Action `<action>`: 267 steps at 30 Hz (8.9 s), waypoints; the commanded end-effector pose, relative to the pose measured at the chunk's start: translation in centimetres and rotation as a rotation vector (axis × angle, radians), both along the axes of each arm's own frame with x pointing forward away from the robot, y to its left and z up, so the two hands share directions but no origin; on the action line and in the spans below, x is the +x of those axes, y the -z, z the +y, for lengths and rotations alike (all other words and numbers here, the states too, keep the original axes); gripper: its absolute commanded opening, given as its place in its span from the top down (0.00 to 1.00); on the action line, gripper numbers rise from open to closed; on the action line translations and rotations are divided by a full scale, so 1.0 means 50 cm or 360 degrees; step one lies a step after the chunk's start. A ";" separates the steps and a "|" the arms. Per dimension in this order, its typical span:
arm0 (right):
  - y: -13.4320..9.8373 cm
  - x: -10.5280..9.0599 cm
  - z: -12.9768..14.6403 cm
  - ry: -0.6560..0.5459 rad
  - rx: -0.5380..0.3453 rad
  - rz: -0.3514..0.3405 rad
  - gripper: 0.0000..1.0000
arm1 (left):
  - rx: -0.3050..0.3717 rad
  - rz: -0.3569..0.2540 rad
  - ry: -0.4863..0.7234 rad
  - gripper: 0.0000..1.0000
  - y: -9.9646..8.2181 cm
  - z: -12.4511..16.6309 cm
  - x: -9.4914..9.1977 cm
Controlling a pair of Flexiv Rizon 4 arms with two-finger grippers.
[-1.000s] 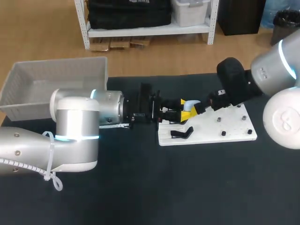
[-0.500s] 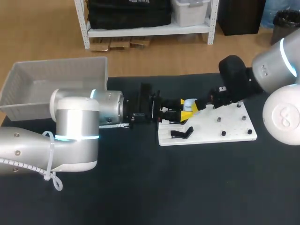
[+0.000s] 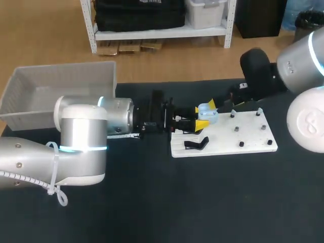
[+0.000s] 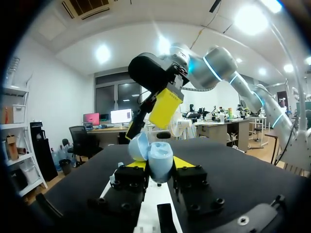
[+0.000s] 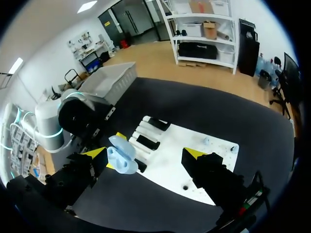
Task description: Pick up each earbud case from the left stands, insert the matching earbuds, close the lid, and place the case in the box.
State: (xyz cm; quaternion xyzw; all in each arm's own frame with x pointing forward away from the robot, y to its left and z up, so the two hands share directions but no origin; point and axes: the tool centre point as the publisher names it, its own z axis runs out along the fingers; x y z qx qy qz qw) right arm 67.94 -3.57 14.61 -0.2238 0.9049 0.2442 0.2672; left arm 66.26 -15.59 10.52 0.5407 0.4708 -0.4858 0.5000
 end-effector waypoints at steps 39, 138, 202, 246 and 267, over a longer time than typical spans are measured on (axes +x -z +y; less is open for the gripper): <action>0.142 0.105 -0.222 0.0128 -0.0984 0.0099 0.10 | 0.0017 0.0025 -0.0003 1.00 0.031 0.029 -0.032; 0.226 0.163 -0.270 0.0381 -0.1098 0.0365 1.00 | 0.0017 0.0025 -0.0003 1.00 0.031 0.029 -0.032; -0.060 -0.164 -0.092 0.0198 -0.0892 0.0344 1.00 | 0.0017 0.0025 -0.0003 1.00 0.031 0.029 -0.032; -0.098 -0.164 0.083 0.1284 -0.0524 0.0848 1.00 | 0.0017 0.0025 -0.0003 1.00 0.031 0.029 -0.032; -0.065 -0.121 0.115 0.1743 -0.0489 0.1106 1.00 | 0.0017 0.0025 -0.0003 1.00 0.031 0.029 -0.032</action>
